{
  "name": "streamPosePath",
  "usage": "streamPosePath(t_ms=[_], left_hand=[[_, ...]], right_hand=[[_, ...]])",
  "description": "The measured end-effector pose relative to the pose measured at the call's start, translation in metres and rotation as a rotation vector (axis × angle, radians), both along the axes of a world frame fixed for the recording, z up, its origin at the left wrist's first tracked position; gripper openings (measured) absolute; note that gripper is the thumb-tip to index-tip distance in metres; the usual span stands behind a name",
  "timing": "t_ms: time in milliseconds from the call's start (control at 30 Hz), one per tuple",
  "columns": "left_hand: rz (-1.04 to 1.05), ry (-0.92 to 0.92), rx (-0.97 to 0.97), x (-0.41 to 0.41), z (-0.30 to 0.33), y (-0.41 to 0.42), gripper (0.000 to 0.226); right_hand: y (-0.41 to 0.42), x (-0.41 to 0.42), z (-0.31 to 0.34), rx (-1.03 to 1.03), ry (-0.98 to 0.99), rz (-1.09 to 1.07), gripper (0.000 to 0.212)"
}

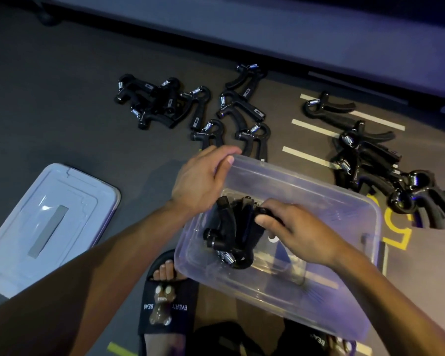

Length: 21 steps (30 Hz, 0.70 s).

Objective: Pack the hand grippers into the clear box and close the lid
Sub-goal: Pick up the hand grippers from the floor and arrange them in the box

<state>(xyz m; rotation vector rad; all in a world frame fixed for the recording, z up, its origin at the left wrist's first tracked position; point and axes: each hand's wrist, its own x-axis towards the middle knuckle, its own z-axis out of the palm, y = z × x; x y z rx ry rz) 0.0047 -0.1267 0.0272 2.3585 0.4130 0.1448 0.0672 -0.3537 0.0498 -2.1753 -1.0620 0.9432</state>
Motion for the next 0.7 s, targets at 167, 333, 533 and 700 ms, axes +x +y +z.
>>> streamPosePath(t_ms=[167, 333, 533, 700], left_hand=[[-0.003, 0.008, 0.001, 0.001, 0.0, 0.0, 0.033], [0.001, 0.008, 0.001, 0.001, -0.002, 0.001, 0.032], [0.001, 0.008, -0.011, 0.002, -0.002, 0.001, 0.032], [0.006, 0.007, -0.016, 0.001, -0.002, 0.0, 0.032]], right_hand=[[0.024, 0.018, -0.03, -0.105, 0.11, -0.042, 0.031], [0.038, 0.016, -0.043, -0.138, 0.18, -0.135, 0.031], [0.031, 0.0, -0.056, -0.063, 0.187, -0.387, 0.016], [0.025, -0.024, -0.058, -0.025, 0.173, -0.553, 0.032]])
